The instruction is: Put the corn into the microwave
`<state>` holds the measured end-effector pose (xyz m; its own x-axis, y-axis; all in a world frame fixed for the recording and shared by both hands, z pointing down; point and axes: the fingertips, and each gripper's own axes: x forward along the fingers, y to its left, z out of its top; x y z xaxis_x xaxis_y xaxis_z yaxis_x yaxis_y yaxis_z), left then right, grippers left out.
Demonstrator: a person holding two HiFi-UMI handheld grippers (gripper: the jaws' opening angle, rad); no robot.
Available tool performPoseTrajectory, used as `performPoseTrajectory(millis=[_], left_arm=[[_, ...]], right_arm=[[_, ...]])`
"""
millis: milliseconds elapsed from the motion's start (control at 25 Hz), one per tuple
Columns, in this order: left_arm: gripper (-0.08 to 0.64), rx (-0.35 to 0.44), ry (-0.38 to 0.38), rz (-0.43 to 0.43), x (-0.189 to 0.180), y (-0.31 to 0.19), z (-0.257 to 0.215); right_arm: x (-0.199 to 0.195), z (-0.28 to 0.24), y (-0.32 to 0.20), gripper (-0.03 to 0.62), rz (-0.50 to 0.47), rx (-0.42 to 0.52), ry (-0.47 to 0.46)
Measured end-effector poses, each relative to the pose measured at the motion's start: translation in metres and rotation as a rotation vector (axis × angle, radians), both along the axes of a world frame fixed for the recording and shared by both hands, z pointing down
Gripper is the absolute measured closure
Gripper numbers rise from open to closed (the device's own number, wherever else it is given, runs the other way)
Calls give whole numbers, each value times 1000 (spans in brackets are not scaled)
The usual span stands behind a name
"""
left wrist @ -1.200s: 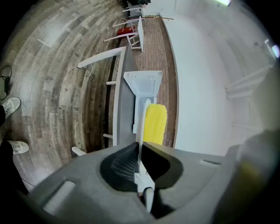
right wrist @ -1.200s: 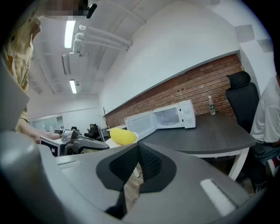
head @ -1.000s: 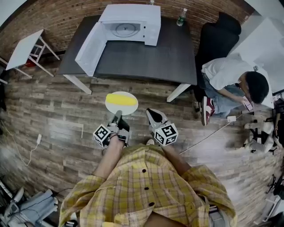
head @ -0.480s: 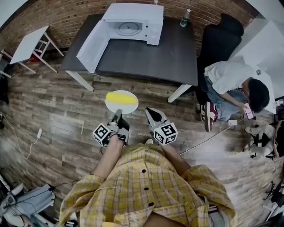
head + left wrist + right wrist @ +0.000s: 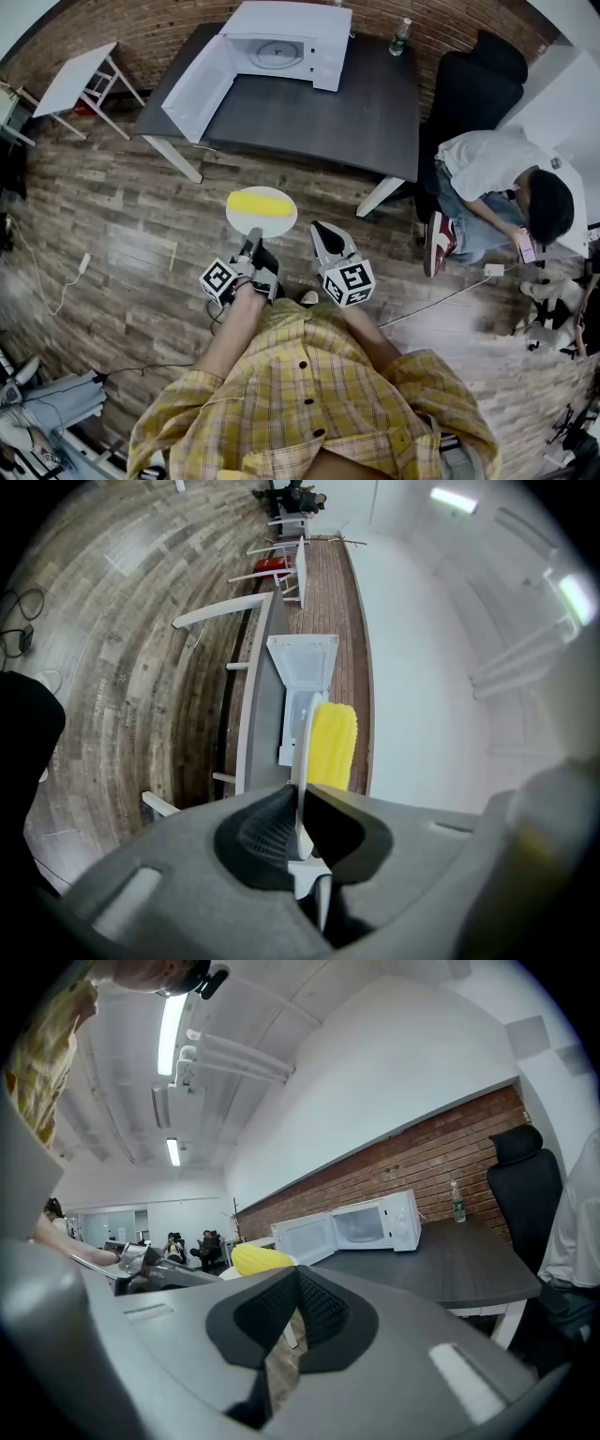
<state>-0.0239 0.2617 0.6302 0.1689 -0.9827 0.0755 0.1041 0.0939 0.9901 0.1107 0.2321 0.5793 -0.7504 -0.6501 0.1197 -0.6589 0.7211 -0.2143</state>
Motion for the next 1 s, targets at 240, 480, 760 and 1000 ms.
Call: performPoseTrajectory(millis=[240, 480, 760, 1000], left_arm=[[537, 14, -6, 10, 7, 0, 0], [537, 35, -11, 12, 6, -21, -6], [538, 52, -10, 21, -8, -70, -11], [538, 44, 6, 25, -27, -123, -7]], right_arm=[[11, 3, -2, 592, -10, -8, -45], [8, -2, -26, 592, -2, 7, -26], [-5, -5, -76, 592, 13, 5, -20], [-23, -1, -126, 592, 16, -2, -7]])
